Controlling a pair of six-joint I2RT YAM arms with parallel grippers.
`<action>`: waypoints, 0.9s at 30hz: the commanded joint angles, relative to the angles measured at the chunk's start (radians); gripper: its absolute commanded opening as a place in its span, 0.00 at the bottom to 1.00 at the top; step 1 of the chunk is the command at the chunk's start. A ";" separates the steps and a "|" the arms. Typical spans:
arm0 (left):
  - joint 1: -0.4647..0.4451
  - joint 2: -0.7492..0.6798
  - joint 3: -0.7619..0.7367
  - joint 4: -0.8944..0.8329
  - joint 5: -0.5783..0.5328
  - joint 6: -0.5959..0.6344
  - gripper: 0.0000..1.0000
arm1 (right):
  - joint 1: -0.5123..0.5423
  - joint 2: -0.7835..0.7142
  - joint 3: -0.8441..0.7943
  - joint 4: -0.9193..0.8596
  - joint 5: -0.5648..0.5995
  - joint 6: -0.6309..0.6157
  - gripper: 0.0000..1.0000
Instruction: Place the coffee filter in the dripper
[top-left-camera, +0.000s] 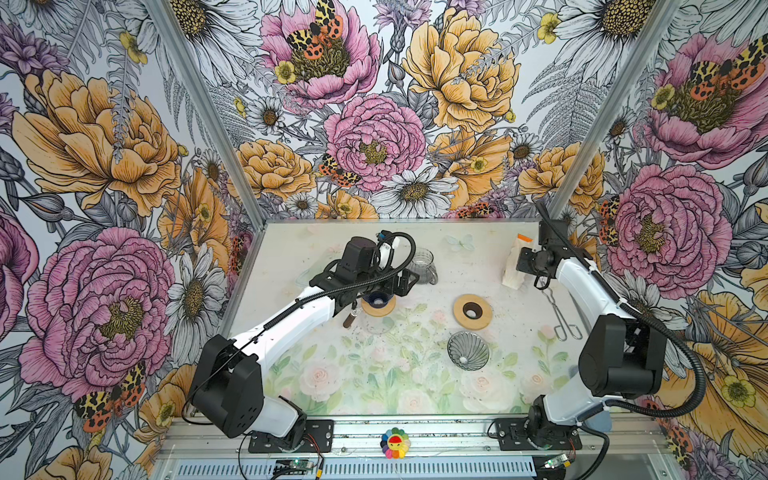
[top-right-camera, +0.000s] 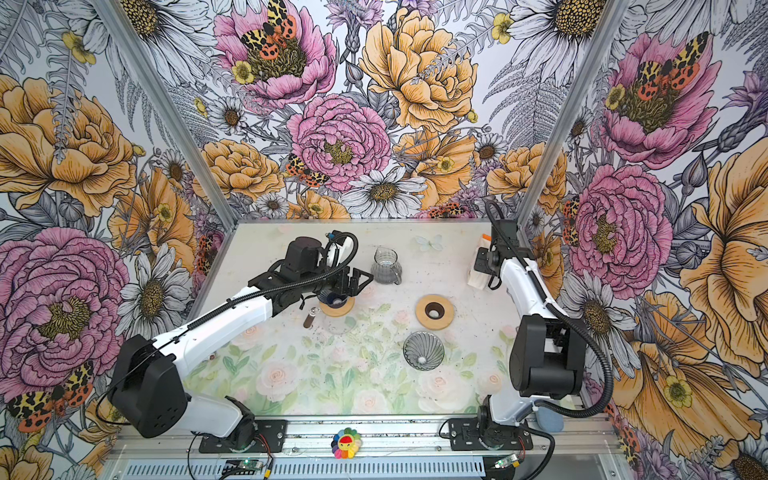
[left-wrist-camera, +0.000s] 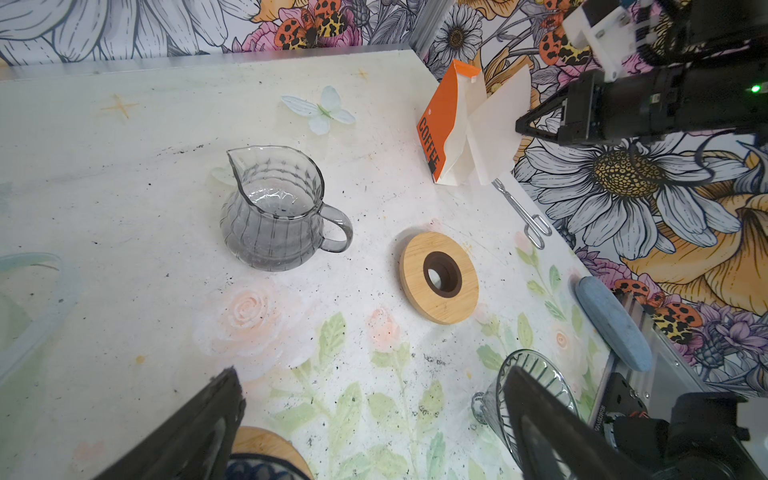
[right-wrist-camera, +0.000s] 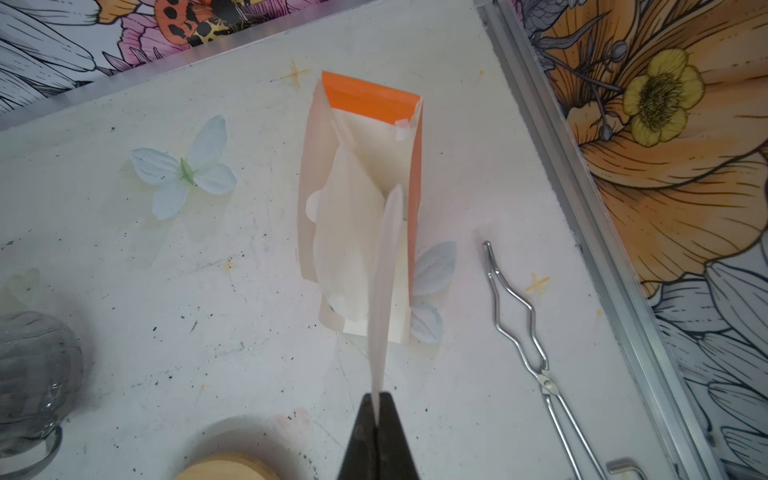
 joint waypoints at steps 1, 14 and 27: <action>-0.009 -0.011 0.031 0.012 0.023 0.014 0.99 | -0.003 -0.077 -0.016 -0.040 -0.055 -0.007 0.00; -0.025 -0.073 0.011 0.042 0.004 0.004 0.99 | 0.068 -0.276 -0.032 -0.126 -0.205 -0.123 0.00; -0.027 -0.257 -0.077 0.019 -0.113 -0.011 0.99 | 0.200 -0.316 0.051 -0.170 -0.460 -0.171 0.00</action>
